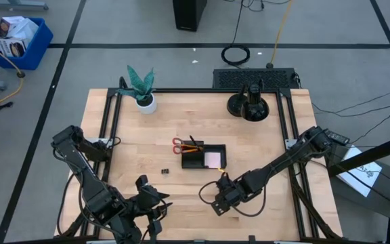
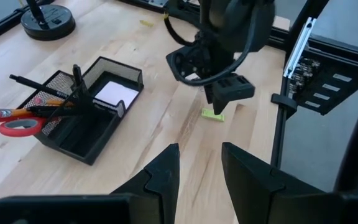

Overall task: Pick and place office supplies into organizer
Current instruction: Put the green eraser into the desk organizer

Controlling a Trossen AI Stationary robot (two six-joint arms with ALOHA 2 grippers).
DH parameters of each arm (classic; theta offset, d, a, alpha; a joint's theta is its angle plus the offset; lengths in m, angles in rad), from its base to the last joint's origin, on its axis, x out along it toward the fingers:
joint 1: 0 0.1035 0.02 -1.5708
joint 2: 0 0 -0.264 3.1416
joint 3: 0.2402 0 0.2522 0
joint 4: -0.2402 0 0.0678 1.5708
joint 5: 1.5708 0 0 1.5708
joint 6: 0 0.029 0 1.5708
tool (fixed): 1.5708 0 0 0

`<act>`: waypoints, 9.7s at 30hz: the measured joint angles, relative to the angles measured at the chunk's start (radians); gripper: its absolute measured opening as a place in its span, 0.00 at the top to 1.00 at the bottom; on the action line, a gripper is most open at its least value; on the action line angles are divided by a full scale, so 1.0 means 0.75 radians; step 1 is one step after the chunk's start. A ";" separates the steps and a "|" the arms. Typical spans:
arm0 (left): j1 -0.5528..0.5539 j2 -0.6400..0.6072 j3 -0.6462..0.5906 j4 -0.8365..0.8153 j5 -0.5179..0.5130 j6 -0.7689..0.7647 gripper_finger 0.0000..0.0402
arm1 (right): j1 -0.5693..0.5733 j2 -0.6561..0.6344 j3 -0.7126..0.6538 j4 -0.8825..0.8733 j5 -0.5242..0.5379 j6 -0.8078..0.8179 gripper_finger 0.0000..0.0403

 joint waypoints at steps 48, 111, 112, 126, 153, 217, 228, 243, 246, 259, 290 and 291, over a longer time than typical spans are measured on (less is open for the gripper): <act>0.000 0.000 0.000 0.002 -0.011 0.159 0.69 | -0.006 -0.001 -0.228 0.208 -0.088 0.471 0.55; 0.196 0.291 -0.001 0.184 0.242 0.164 0.69 | 0.027 0.020 -0.229 0.344 0.073 0.353 0.66; 0.196 0.291 -0.001 0.185 0.242 0.168 0.69 | 0.027 0.020 -0.230 0.346 0.073 0.353 0.66; 0.184 0.291 -0.001 0.183 0.267 0.169 0.69 | 0.030 0.014 -0.235 0.594 0.071 0.237 0.66; 0.173 0.290 0.000 0.179 0.270 0.158 0.69 | -0.003 -0.014 -0.232 0.903 0.142 -0.276 0.65; 0.108 0.289 0.001 0.179 0.301 -0.357 0.69 | 0.042 -0.017 0.015 0.058 -0.001 -3.216 0.74; 0.108 0.289 0.001 0.183 0.301 -0.447 0.69 | 0.047 -0.017 0.015 0.088 0.022 -3.170 0.74; 0.111 0.289 0.001 0.183 0.301 -0.455 0.69 | 0.061 -0.016 0.014 0.128 0.068 -3.183 0.74; 0.112 0.289 0.001 0.183 0.301 -0.455 0.69 | 0.065 -0.015 0.014 0.129 0.068 -3.212 0.74; 0.113 0.289 0.001 0.184 0.301 -0.491 0.69 | 0.068 -0.015 0.014 0.258 0.100 -3.198 0.64; 0.115 0.289 0.001 0.183 0.301 -0.491 0.69 | 0.068 0.092 0.014 0.105 0.142 -3.338 0.46; 0.115 0.289 0.001 0.183 0.301 -0.490 0.69 | 0.064 0.092 0.014 0.096 0.128 -3.336 0.46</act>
